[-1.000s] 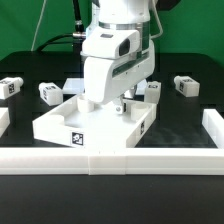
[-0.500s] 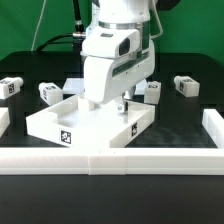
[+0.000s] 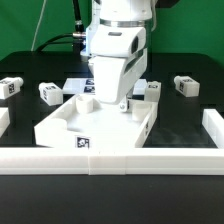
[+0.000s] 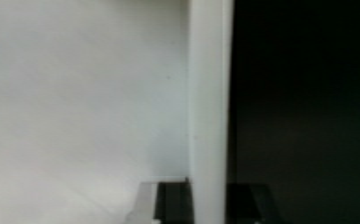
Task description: Assemble one leg
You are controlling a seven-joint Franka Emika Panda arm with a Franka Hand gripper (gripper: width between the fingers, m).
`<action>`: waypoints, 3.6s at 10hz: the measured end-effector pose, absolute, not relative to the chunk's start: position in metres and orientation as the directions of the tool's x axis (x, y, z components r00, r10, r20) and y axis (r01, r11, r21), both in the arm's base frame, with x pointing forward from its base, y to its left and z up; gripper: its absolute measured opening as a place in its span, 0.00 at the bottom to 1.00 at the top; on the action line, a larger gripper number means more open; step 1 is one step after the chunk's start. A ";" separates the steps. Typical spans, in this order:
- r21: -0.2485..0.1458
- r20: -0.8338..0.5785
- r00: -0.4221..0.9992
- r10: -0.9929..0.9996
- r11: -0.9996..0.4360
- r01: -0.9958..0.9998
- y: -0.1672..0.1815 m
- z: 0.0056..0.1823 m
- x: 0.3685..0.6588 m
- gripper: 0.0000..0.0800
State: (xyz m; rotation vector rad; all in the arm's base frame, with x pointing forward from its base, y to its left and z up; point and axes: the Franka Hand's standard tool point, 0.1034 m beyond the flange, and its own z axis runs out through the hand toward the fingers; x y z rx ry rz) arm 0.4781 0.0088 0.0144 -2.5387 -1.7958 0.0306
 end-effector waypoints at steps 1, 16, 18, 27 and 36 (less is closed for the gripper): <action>-0.045 -0.001 0.310 0.951 -0.310 0.950 0.006 0.015 0.479 0.07; -0.006 0.043 0.074 0.996 -0.074 0.997 0.089 0.010 0.501 0.08; -0.011 0.041 0.087 0.995 -0.086 0.996 0.089 0.009 0.501 0.08; -0.013 0.041 0.090 0.995 -0.089 0.996 0.088 0.008 0.500 0.79; 0.002 0.013 0.382 0.924 -0.382 0.924 0.124 0.056 0.465 0.81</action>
Offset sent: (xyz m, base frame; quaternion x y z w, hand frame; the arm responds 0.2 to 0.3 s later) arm 0.0000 0.0000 0.0000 0.0000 0.0000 0.0000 1.0000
